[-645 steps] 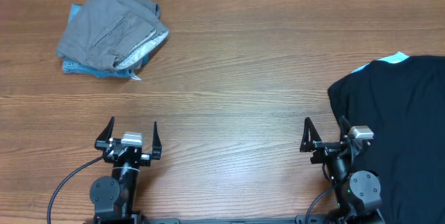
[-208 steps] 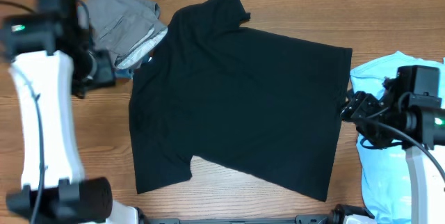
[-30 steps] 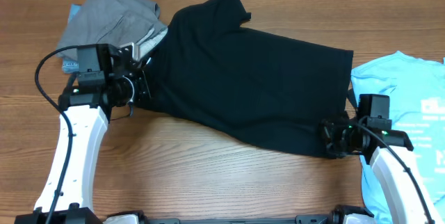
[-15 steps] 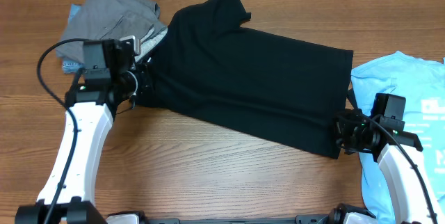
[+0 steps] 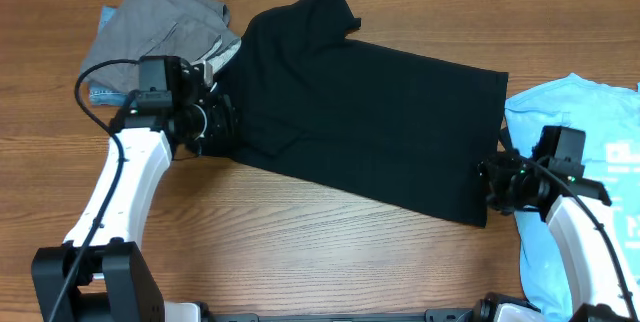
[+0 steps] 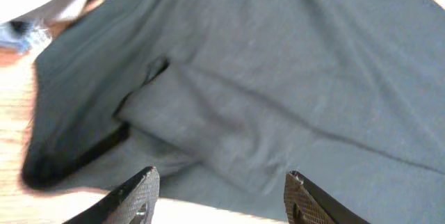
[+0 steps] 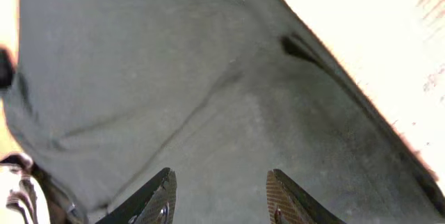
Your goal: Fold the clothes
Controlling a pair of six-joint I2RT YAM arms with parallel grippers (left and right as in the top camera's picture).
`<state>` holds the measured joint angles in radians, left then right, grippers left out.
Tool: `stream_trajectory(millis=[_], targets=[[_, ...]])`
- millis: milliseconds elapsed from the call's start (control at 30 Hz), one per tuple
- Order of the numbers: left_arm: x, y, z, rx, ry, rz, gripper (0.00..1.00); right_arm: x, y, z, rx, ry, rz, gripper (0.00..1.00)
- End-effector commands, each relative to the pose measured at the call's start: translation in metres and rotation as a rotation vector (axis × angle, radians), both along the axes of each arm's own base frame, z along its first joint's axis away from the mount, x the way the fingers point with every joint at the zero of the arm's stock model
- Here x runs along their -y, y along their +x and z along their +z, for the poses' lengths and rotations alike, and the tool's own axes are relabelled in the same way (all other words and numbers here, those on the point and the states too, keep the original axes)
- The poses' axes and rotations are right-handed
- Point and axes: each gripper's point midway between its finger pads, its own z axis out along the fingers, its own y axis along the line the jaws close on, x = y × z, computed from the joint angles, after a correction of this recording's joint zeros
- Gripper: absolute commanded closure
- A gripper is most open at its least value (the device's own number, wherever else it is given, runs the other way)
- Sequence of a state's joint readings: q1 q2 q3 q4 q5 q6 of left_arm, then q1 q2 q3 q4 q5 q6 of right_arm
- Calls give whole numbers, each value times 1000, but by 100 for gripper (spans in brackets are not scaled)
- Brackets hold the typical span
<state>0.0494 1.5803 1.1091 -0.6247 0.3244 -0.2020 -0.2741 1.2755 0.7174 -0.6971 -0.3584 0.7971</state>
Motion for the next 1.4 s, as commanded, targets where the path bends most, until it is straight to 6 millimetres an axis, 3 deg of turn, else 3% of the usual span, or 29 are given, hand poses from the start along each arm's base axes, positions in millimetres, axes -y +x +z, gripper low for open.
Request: stream_trajectory(millis=[0, 133, 200, 267, 333, 400, 600, 800, 1033, 1367], targets=[[-10, 3, 25, 26, 40, -34, 41, 7, 24, 58, 158, -102, 124, 55], [-4, -18, 18, -48, 71, -115, 45, 6, 20, 101, 170, -159, 241, 54], [-2, -25, 14, -78, 92, -141, 46, 5, 18, 113, 174, -177, 279, 52], [2, -27, 11, -87, 104, -169, 55, 4, 15, 117, 172, -182, 298, 52], [10, -27, 9, -83, 108, -206, 69, 4, 12, 113, 152, -182, 314, 53], [18, -28, 5, -83, 118, -254, 71, 2, 9, 107, 129, -178, 344, 55], [63, -34, -27, -121, 170, -471, 59, -13, 12, 80, 59, -165, 489, 56], [90, -31, -67, -157, 262, -571, 48, -27, 19, 60, 10, -138, 543, 55], [84, -20, -88, -153, 412, -569, 48, -27, 21, 58, 9, -138, 547, 55], [88, -4, -89, -96, 417, -556, 85, -27, 22, 58, 10, -137, 543, 55]])
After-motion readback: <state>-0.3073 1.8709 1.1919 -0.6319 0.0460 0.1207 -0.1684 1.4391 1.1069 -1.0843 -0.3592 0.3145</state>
